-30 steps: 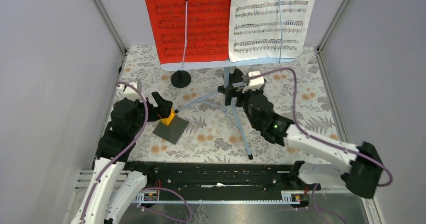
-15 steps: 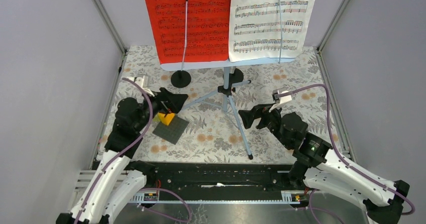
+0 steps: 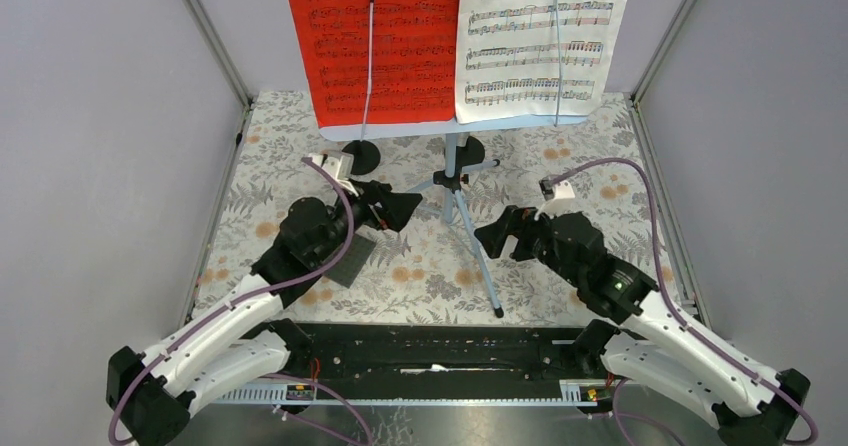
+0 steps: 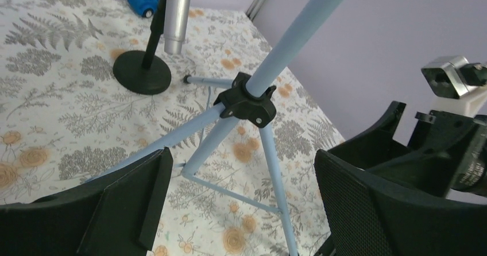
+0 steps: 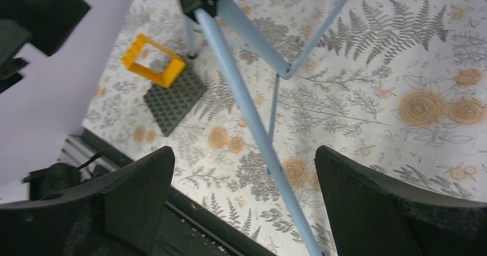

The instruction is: Pack up the instrument practice props

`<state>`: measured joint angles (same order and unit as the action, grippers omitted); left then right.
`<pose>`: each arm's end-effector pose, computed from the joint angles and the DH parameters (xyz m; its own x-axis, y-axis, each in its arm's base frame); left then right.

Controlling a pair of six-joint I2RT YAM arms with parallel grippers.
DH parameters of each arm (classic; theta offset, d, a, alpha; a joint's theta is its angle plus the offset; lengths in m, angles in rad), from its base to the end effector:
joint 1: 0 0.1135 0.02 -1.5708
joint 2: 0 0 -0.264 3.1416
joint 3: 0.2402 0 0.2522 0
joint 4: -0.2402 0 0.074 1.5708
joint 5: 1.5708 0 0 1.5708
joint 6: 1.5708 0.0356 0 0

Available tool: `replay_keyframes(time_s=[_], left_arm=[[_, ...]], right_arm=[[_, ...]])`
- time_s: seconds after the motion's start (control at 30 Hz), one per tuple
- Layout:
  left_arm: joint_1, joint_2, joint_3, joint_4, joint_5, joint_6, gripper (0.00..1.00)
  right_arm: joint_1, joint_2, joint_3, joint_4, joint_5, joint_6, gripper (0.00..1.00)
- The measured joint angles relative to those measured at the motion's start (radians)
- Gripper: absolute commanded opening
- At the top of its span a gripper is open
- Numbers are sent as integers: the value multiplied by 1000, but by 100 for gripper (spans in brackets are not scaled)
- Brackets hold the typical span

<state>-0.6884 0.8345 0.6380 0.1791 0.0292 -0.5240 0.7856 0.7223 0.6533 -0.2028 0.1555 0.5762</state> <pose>0.1571 -0.1306 0.3182 -0.3406 -0.3674 -0.8654 0.5626 0.6578 -0.5007 0.1280 0.1203 0.3017 -0.4824 0.2788 -0.8304 -0.3940 0.7776 0.4900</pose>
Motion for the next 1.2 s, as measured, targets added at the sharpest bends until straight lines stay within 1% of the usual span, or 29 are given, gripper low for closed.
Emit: replay_keyframes(time_s=[0.07,0.13,0.23,0.33,0.4,0.47,0.57,0.63,0.77,0.87,1.0,1.1,1.2], left_arm=[[-1,-17,-10,23,-14,0,99],[-1,-53,-13,11,-27,0,99],[-1,-142,22,-97,-64,-1,99],[-2,-194,186,-312,-109,-1,99],[-2,-213,294,-412,-130,-1,99],[-2,-248,396,-505,-148,-2,99],[-2,-306,490,-608,-160,-9,99],[-2,-316,582,-680,-162,-9,99],[-2,-254,765,-771,-130,0,98],[-2,-165,909,-803,-59,22,98],[-2,2,1102,-827,48,55,97],[-2,158,1262,-831,138,65,97],[-2,260,1351,-810,209,65,97]], right_arm=[[-1,-46,0,-3,-20,0,100],[-2,-109,1,-17,-25,-11,100],[-2,-192,29,-77,-21,-46,100],[-2,-242,105,-138,-17,-90,100],[-2,-259,156,-163,-16,-114,100],[-2,-266,220,-195,-14,-137,100],[-2,-263,306,-234,-7,-157,100],[-2,-256,369,-265,13,-163,100],[-2,-235,483,-317,79,-170,100],[-3,-220,555,-349,126,-182,100],[-3,-194,643,-371,175,-203,100],[-3,-176,687,-377,195,-214,100],[-3,-173,691,-385,209,-215,100]])
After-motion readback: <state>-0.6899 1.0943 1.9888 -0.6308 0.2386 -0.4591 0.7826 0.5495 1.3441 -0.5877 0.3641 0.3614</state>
